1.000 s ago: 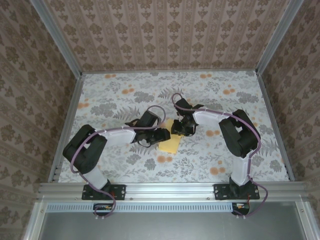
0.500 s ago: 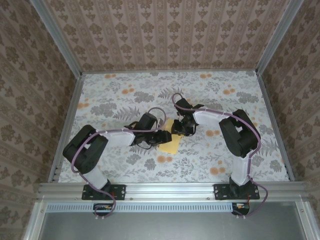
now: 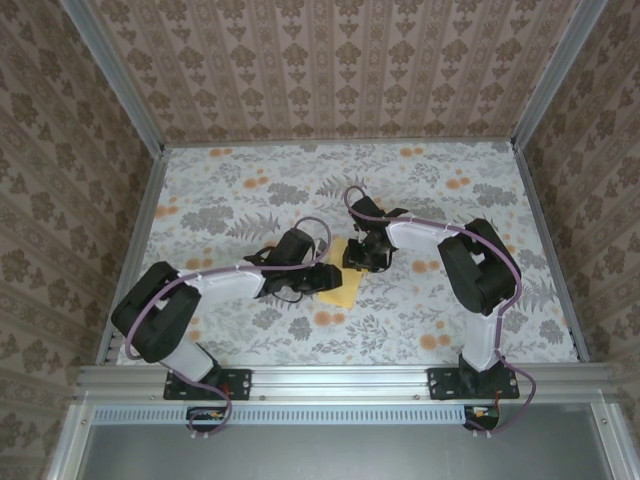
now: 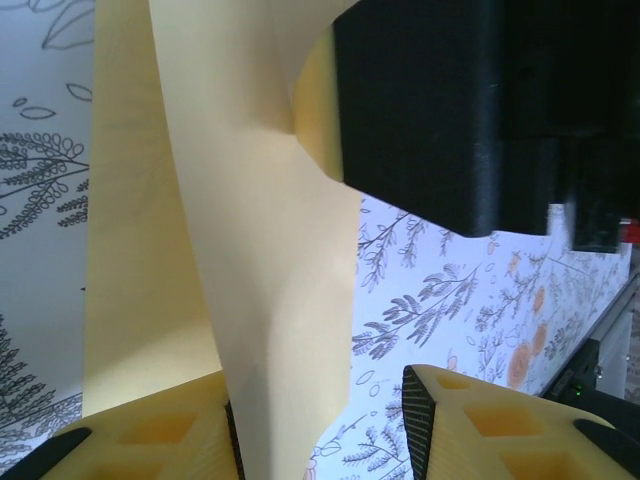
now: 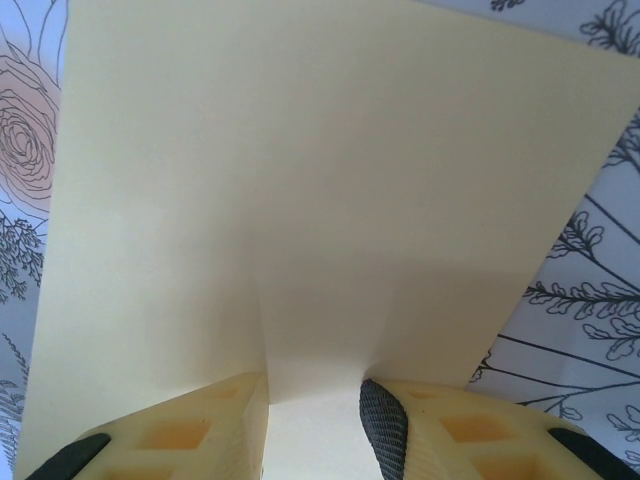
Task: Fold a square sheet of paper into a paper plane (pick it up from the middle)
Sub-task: Fold the triangle a second time at the center of the table.
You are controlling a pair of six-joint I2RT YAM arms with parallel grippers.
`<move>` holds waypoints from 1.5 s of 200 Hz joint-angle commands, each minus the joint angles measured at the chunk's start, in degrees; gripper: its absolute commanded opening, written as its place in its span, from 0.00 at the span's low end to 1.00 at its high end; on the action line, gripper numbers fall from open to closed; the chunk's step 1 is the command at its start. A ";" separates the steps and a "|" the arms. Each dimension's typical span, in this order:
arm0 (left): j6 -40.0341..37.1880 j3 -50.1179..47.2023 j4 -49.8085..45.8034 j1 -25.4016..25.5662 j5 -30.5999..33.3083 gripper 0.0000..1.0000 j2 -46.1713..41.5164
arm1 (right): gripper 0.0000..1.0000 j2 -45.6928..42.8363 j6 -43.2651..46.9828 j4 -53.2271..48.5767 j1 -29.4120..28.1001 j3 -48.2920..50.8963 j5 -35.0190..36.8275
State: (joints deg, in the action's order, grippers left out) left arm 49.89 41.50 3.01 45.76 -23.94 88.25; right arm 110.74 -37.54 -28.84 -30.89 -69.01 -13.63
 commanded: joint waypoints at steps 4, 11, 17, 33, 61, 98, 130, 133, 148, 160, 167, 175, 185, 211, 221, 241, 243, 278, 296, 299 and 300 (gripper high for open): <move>-0.60 -0.57 0.83 0.49 1.41 0.45 -1.85 | 0.37 7.22 0.01 -1.04 0.22 3.52 4.39; -0.51 -0.58 1.77 0.52 1.30 0.45 -1.69 | 0.37 7.12 0.01 -1.04 0.22 3.53 4.09; -0.39 -0.48 2.57 0.56 1.01 0.44 -1.38 | 0.37 7.11 0.01 -0.97 0.22 3.48 3.92; -0.14 -0.28 4.66 0.56 0.47 0.44 -0.60 | 0.36 6.95 0.01 -0.79 0.29 3.44 3.01; -0.47 -0.39 8.94 0.56 -0.12 0.50 1.00 | 0.36 6.03 0.25 2.00 1.21 4.32 -3.80; 0.35 -0.01 12.96 0.56 -1.55 0.54 4.02 | 0.36 4.75 -0.47 5.34 3.43 5.46 -11.70; 0.47 -0.10 13.82 0.54 -1.54 0.54 5.66 | 0.36 2.79 -0.59 7.09 4.82 6.44 -15.37; 0.47 -0.10 14.02 0.56 -1.54 0.54 5.81 | 0.36 2.47 -0.60 7.38 4.99 6.51 -15.83; 0.56 -0.43 14.96 0.56 -1.47 0.54 6.28 | 0.37 0.54 -0.99 9.65 5.84 7.54 -18.72; 0.69 -0.63 15.45 0.56 -1.17 0.54 6.58 | 0.39 -1.62 -1.63 11.66 6.40 8.65 -20.22; 0.87 -0.79 15.49 0.48 -1.02 0.54 6.75 | 0.40 -2.89 -1.83 12.63 6.55 9.31 -20.61; 0.82 -0.92 15.67 0.47 -0.82 0.54 6.98 | 0.41 -4.40 -1.90 13.26 6.80 9.93 -20.79; 0.99 -1.10 15.65 0.33 -0.55 0.52 7.13 | 0.43 -6.22 -1.92 13.77 7.05 10.93 -20.77; 1.35 -1.30 14.85 0.30 0.55 0.46 7.20 | 0.44 -9.64 -1.08 14.25 7.69 13.88 -20.63; 1.43 -1.34 14.41 0.29 1.06 0.44 7.20 | 0.44 -10.62 -0.49 14.33 7.78 14.99 -20.57; 1.44 -1.33 13.89 0.23 1.66 0.41 7.24 | 0.44 -12.48 -0.26 16.02 7.94 17.68 -21.60; 1.44 -1.33 13.85 0.28 1.70 0.40 7.28 | 0.44 -12.54 -0.28 16.19 7.95 17.93 -21.74; 1.51 -1.29 13.32 0.20 2.15 0.35 7.51 | 0.44 -14.55 -0.43 19.77 7.88 20.69 -25.12; 1.45 -1.25 13.25 0.18 2.15 0.33 7.77 | 0.44 -15.63 -0.78 21.16 7.95 21.63 -25.75; 1.48 -1.24 13.25 0.21 2.15 0.32 7.81 | 0.44 -15.88 -0.82 21.31 7.89 21.76 -25.67; 1.46 -1.24 13.25 0.21 2.15 0.32 7.81 | 0.44 -15.94 -0.85 21.34 7.88 21.79 -25.67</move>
State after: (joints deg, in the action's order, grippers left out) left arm 51.09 40.82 17.04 45.78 -22.50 94.72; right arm 97.30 -38.59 -10.48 -23.09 -48.49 -36.58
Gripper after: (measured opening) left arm 0.332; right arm 0.440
